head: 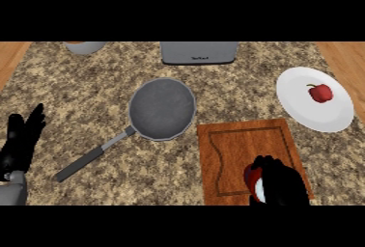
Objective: Pick the can from the cutting board and place it in the pan
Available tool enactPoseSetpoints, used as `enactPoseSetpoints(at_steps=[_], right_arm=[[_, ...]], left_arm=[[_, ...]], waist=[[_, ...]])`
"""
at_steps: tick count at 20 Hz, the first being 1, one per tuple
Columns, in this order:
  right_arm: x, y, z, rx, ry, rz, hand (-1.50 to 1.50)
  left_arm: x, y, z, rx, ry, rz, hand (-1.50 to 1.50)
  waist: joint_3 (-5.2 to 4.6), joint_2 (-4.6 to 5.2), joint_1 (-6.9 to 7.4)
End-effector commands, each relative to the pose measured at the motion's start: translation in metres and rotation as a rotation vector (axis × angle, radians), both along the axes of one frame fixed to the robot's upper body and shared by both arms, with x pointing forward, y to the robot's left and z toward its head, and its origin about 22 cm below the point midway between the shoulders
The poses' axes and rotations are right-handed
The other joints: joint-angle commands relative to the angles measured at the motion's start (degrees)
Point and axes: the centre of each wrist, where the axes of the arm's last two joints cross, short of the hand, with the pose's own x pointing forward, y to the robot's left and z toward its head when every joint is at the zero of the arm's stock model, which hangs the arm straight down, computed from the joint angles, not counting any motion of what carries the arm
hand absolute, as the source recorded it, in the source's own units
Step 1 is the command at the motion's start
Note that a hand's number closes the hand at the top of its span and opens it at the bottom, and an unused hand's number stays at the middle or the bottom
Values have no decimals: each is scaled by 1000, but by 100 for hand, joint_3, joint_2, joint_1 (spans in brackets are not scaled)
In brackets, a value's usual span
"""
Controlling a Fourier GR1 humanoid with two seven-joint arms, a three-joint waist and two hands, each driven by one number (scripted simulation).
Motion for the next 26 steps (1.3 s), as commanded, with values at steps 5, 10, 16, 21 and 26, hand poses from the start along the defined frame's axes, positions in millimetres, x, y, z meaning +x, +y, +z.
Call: enactPoseSetpoints(at_steps=[5,10,16,21,26], right_arm=[[-66,55,23,66,-185,-237,150],[-67,75,64,85,-576,-145,150],[-62,101,64,102,-621,-97,150],[-21,111,78,179,-640,-116,150],[33,107,94,288,-672,-182,150]], left_arm=[[9,-3,3,-11,0,-21,0],[3,-3,-1,-13,-15,-22,0],[10,-4,-5,2,-22,-37,0],[21,-17,5,4,-36,-34,0],[3,-13,-7,7,-16,-61,0]], waist=[[49,72,107],[46,44,139],[50,96,196],[50,128,296],[52,132,393]])
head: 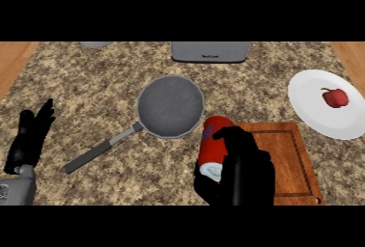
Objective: Pick the can from the cutting board and place it in the pan
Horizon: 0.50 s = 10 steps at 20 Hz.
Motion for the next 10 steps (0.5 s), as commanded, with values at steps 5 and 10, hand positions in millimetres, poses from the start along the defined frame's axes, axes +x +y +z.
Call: enactPoseSetpoints(at_steps=[5,10], right_arm=[[86,14,1,217,21,-87,150],[131,18,-29,236,62,-98,150]], left_arm=[[10,-26,10,-10,-1,-25,0],[7,-17,3,-5,-4,-33,0]], waist=[[7,31,112],[5,48,167]])
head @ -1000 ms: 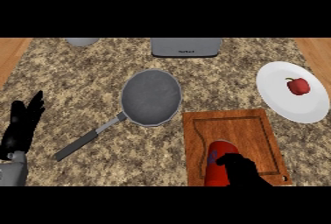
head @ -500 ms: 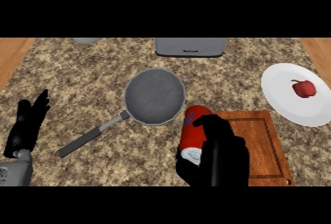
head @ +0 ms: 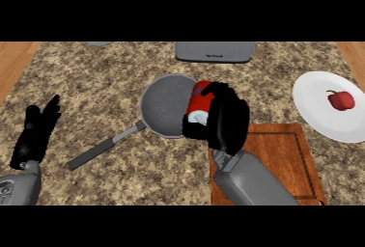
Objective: Pick the can from the cutting board and place it in the pan
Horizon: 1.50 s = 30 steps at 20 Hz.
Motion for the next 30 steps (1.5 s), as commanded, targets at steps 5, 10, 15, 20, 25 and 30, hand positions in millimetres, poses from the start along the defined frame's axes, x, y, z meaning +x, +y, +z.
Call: enactPoseSetpoints(at_steps=[5,10,15,20,25,30], right_arm=[[75,-6,-25,157,50,-92,150],[89,-5,-52,168,71,-85,150],[90,-13,-64,333,82,-122,-150],[97,-12,-64,387,82,-66,-150],[105,-14,-59,428,-7,-77,-150],[100,-13,-62,487,-178,-102,-150]], left_arm=[[0,2,2,4,-5,-21,0],[15,-20,5,11,-18,-37,0],[18,-16,8,12,-38,-91,0],[20,-17,4,9,-32,-95,0],[33,-26,17,6,-44,-112,0],[31,-26,11,9,-46,-116,0]], waist=[[2,34,82],[7,98,241],[16,188,480],[17,187,543],[23,219,584],[22,203,632]])
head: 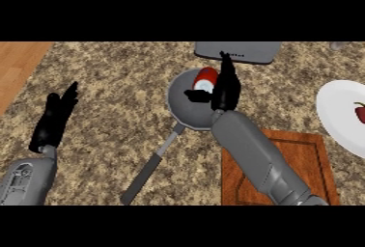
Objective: Pick the can from the cutting board and place it in the pan
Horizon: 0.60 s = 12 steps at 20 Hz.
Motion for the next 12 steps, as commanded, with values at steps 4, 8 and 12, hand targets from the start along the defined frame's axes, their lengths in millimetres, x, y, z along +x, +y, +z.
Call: enactPoseSetpoints(at_steps=[4,8,12], right_arm=[[6,3,9,74,-194,-120,-150],[5,-3,4,134,-195,-182,-150],[-7,-2,-6,171,-208,-238,-150]], left_arm=[[3,11,1,13,11,28,0],[-6,24,-6,11,30,71,0],[-19,32,-5,11,31,106,0]], waist=[[-9,-55,-115],[-15,-138,-383],[-19,-240,-560]])
